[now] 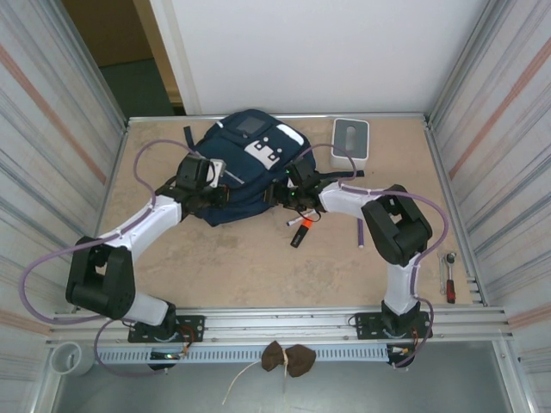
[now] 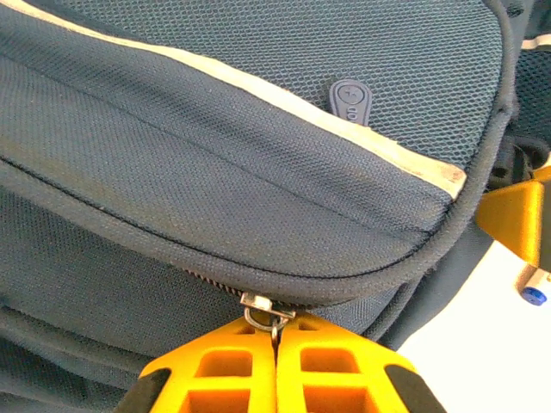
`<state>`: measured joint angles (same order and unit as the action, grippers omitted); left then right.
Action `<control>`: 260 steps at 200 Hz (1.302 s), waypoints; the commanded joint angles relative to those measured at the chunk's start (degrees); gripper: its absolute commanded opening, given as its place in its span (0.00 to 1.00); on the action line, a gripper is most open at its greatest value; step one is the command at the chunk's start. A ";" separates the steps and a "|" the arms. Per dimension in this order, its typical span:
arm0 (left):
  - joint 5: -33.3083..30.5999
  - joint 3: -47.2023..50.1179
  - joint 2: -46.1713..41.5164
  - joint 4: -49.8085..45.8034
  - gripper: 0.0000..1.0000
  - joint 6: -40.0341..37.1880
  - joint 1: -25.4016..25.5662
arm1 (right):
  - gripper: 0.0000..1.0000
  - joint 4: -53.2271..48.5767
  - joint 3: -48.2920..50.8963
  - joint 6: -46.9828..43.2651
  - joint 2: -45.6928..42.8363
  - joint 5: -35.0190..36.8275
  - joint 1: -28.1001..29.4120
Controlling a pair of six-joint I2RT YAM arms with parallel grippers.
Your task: Pack the student bag
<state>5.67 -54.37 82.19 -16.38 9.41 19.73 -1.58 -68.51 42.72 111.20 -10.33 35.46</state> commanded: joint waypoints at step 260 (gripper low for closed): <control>-5.46 -4.85 3.76 0.89 0.00 3.97 8.31 | 0.48 -17.36 -24.31 -14.55 7.88 -8.91 -14.39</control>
<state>-1.23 -55.79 84.25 -15.35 11.88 26.72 -20.34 -99.37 28.16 127.07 -20.80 21.89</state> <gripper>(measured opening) 0.065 0.439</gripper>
